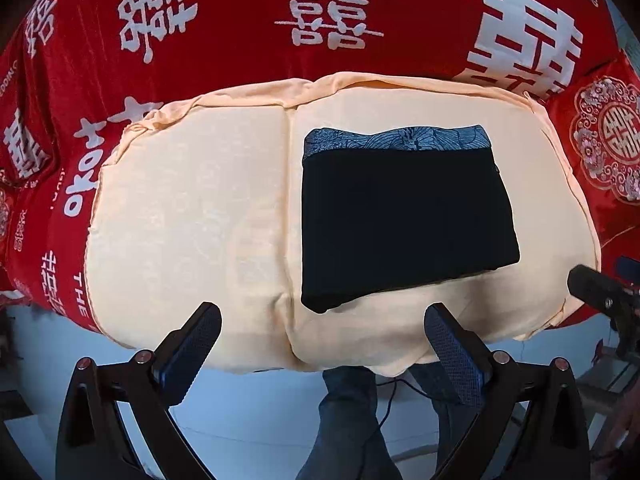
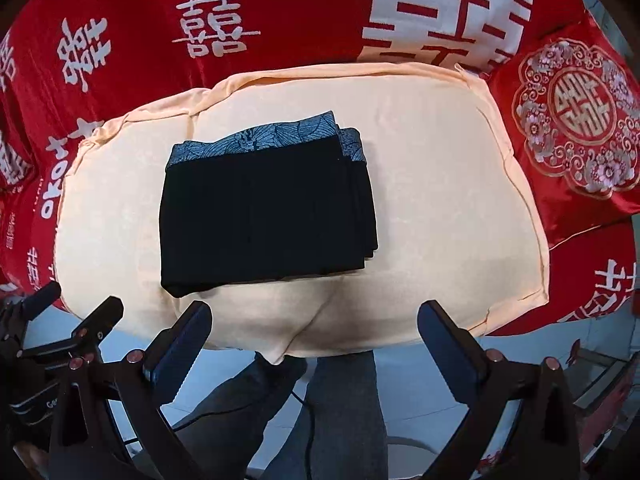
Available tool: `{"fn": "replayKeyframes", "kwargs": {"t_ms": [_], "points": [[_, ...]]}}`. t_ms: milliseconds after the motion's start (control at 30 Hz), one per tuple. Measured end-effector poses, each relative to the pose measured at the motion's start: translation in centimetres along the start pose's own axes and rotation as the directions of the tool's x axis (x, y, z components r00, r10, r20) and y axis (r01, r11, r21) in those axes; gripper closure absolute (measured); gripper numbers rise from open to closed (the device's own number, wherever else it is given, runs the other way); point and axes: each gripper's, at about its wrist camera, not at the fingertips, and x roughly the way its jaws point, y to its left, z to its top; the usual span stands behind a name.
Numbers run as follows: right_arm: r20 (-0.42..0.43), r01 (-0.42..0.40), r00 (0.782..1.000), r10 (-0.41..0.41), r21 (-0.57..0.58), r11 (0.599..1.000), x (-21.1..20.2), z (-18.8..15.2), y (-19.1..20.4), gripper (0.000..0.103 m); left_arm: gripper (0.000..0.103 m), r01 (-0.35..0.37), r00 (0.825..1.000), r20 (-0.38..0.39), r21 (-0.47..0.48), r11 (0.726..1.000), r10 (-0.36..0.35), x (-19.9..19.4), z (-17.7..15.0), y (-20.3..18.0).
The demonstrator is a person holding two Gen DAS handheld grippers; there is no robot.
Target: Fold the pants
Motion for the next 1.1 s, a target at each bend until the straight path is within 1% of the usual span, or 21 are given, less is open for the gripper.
{"fn": "replayKeyframes", "kwargs": {"t_ms": [133,400,733,1100], "points": [[-0.009,0.008,1.000,-0.008,-0.010,1.000,0.0,-0.1,0.4,0.000,0.001,0.026,1.000,0.002,-0.001,1.000,-0.026,-0.3,0.2,0.0],[-0.002,0.011,1.000,-0.011,-0.020,1.000,-0.5,0.0,1.2,0.000,0.001,0.012,0.999,0.030,0.045,0.999,-0.013,-1.6,0.6,-0.7],[0.014,0.011,1.000,-0.010,-0.023,1.000,-1.0,0.1,1.7,0.000,0.001,0.002,0.999,0.040,0.045,0.999,-0.003,-2.4,0.7,-0.6],[0.014,0.017,1.000,-0.017,-0.027,0.999,-1.0,0.2,1.7,0.000,0.001,-0.010,0.999,0.038,0.042,0.999,0.008,-2.3,0.7,-0.5]]}}
